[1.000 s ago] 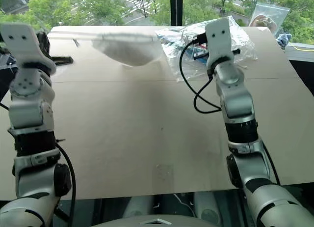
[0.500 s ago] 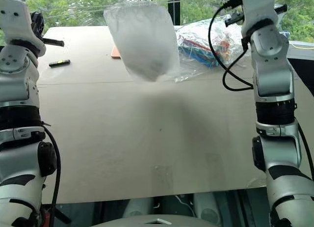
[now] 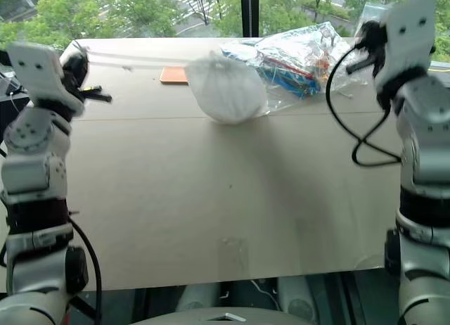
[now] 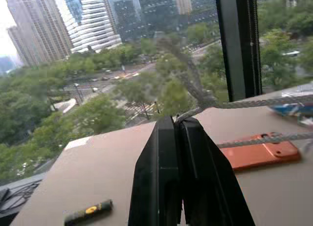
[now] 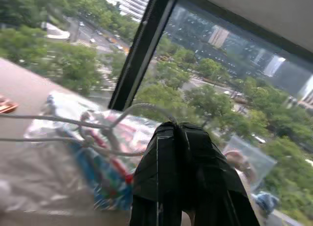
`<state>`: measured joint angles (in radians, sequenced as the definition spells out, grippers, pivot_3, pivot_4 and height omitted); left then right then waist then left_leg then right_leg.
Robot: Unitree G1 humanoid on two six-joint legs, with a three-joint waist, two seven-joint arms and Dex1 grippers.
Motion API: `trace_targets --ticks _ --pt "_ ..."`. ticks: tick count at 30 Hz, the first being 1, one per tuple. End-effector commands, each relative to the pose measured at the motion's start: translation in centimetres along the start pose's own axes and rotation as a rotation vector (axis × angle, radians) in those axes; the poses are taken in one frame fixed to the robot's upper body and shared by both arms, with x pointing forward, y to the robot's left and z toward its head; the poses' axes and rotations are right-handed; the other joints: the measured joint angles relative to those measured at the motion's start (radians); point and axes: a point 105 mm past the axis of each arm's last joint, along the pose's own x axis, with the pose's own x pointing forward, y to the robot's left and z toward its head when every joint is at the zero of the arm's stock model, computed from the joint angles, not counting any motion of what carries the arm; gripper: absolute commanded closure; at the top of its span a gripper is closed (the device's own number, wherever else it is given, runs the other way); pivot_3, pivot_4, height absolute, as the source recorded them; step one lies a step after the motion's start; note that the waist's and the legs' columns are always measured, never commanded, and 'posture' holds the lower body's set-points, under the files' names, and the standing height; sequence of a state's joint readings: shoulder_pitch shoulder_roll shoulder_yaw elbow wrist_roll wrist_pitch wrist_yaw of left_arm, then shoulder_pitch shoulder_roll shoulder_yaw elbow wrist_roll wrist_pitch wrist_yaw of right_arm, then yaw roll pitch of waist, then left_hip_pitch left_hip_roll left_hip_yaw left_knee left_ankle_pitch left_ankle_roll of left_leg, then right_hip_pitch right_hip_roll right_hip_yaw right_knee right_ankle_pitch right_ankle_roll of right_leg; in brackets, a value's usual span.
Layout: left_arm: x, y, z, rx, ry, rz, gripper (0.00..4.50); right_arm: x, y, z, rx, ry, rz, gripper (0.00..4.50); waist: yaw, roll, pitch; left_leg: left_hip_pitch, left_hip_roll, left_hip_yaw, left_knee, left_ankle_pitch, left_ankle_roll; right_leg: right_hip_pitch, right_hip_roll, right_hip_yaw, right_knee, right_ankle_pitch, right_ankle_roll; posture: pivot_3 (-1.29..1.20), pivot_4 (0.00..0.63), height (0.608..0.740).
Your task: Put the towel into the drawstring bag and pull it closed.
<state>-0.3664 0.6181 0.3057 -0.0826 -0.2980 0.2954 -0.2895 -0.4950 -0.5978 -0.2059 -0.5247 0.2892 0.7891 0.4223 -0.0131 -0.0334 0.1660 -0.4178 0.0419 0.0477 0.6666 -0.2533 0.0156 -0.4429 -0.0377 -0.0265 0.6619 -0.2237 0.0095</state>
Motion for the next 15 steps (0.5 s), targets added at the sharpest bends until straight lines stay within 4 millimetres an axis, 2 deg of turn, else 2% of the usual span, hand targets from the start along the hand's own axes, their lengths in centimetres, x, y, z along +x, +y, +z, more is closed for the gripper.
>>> trace_targets --ticks 1,3,5,6,7,9,10,11,15 --pt "-1.7 -3.2 -0.9 -0.056 0.007 -0.115 4.45 -1.9 2.8 -1.3 0.058 0.051 0.108 4.50 0.000 0.000 0.001 0.000 0.000 0.000 0.000 0.000 0.000 0.000 0.000 0.000 0.000 0.000 0.000 0.00 0.150 0.740" --pt "-2.7 -4.4 -2.4 -0.090 0.055 -0.165 4.45 -2.6 3.8 -3.2 0.068 0.112 0.129 4.50 0.003 0.000 0.001 -0.001 -0.002 0.000 0.001 -0.004 0.006 -0.003 -0.001 0.000 0.001 0.000 0.000 0.00 0.150 0.740" --pt "-4.2 -6.4 -3.4 -0.222 0.086 -0.284 4.45 -4.0 5.8 -6.0 0.044 0.195 0.206 4.50 0.004 0.000 0.001 0.004 -0.002 -0.002 0.003 -0.004 0.007 0.002 0.002 -0.001 0.001 0.000 0.000 0.00 0.150 0.740" --pt "-4.9 -7.0 -3.3 -0.264 0.079 -0.332 4.06 -4.7 6.3 -7.0 0.039 0.223 0.220 4.03 0.005 0.000 0.001 0.007 -0.002 -0.003 0.003 -0.004 0.007 0.006 0.003 -0.002 0.001 0.000 0.000 0.00 0.150 0.740" --pt "-5.8 -7.3 -3.4 -0.299 0.096 -0.381 3.91 -5.7 6.7 -7.9 0.066 0.247 0.244 3.87 0.005 0.000 0.001 0.012 -0.002 -0.003 0.003 -0.004 0.007 0.011 0.003 -0.003 0.001 -0.001 0.000 0.00 0.150 0.740" --pt "-7.4 -7.6 -3.4 -0.350 0.126 -0.461 3.08 -7.5 6.9 -9.2 0.070 0.291 0.283 3.02 0.004 0.000 0.001 0.019 -0.002 -0.002 0.002 -0.004 0.007 0.017 0.003 -0.002 0.001 -0.005 0.000 0.00 0.150 0.740" --pt "-8.2 -7.7 -3.4 -0.363 0.146 -0.496 2.86 -8.3 6.8 -9.4 0.083 0.296 0.292 2.79 0.003 0.000 0.001 0.020 -0.002 -0.001 0.002 -0.004 0.007 0.018 0.003 -0.001 0.001 -0.005 0.000 0.00 0.150 0.740" --pt "-9.0 -7.8 -3.4 -0.373 0.165 -0.533 2.46 -9.0 6.4 -9.5 0.101 0.298 0.287 2.41 0.000 0.000 0.001 0.020 -0.002 -0.001 0.002 -0.004 0.007 0.018 0.004 -0.001 0.001 -0.005 0.000 0.00 0.150 0.740" --pt "-11.9 -6.7 -3.1 -0.378 0.241 -0.584 0.66 -12.3 5.5 -9.5 0.159 0.322 0.316 0.57 0.001 0.001 0.001 0.021 -0.001 0.000 0.002 -0.004 0.007 0.018 0.004 0.000 0.001 -0.004 0.002 0.00 0.150 0.740"
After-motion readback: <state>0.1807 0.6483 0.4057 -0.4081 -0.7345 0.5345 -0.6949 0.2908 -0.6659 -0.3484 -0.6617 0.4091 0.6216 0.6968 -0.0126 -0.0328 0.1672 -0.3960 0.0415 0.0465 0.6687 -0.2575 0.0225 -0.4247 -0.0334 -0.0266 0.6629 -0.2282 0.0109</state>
